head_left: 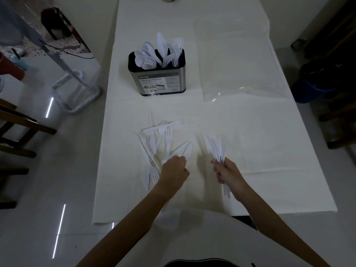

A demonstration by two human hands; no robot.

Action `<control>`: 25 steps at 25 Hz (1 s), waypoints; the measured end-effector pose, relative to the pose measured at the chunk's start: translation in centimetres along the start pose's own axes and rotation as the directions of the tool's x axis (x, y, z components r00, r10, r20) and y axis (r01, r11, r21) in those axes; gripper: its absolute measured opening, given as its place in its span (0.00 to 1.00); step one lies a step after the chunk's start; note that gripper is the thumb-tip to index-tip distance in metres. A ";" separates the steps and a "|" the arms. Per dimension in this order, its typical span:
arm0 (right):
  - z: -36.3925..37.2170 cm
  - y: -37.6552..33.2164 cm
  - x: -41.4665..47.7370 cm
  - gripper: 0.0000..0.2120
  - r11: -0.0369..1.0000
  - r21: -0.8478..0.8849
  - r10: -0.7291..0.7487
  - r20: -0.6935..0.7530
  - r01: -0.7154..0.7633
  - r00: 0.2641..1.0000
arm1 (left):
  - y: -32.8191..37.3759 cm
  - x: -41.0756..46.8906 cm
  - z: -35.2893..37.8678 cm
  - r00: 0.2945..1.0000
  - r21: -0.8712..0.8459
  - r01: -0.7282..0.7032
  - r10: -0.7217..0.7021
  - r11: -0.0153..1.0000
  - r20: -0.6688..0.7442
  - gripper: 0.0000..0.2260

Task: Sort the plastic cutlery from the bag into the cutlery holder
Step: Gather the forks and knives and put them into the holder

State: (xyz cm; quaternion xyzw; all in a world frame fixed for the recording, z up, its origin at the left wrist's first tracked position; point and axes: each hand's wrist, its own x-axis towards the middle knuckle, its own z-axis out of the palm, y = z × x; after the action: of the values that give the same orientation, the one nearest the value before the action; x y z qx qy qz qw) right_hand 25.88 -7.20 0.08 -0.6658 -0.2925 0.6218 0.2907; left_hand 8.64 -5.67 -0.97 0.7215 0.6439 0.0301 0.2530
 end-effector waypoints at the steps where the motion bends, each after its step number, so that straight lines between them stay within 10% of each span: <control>1: -0.1 -0.1 0.1 0.05 1.000 0.007 0.001 -0.003 -0.001 1.000 | 0.3 0.2 -0.4 1.000 -0.025 0.010 -0.010 1.000 0.004 0.04; 12: 0.2 -2.7 -0.3 0.08 0.959 0.272 0.094 -0.016 -0.086 0.995 | 3.9 2.4 -7.3 0.937 -0.573 -0.277 0.086 0.771 -0.338 0.13; 15: 0.6 -3.5 -0.5 0.10 0.896 0.415 0.140 0.076 -0.159 0.987 | 3.5 1.8 -6.8 0.723 -0.184 -0.517 0.311 0.836 -0.617 0.07; 20: 1.2 -5.2 0.6 0.16 0.797 0.561 0.129 0.204 -0.224 0.970 | 1.7 1.4 -4.7 0.397 0.393 -0.671 0.753 0.628 -0.525 0.02; 23: 1.4 -5.9 1.4 0.14 0.846 0.501 0.119 0.156 -0.182 0.981 | 1.1 1.3 -3.9 0.358 0.458 -0.698 0.822 0.551 -0.443 0.01; 25: 1.4 -5.9 1.9 0.13 0.866 0.479 0.104 0.107 -0.143 0.989 | 0.9 1.0 -3.3 0.462 0.413 -0.676 0.788 0.610 -0.407 0.03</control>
State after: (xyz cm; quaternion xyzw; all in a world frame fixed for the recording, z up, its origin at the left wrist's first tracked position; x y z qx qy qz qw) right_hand 24.41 -1.85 3.24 -0.5644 -0.0951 0.7178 0.3965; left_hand 8.46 -3.65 1.96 0.9063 0.3118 0.2803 -0.0537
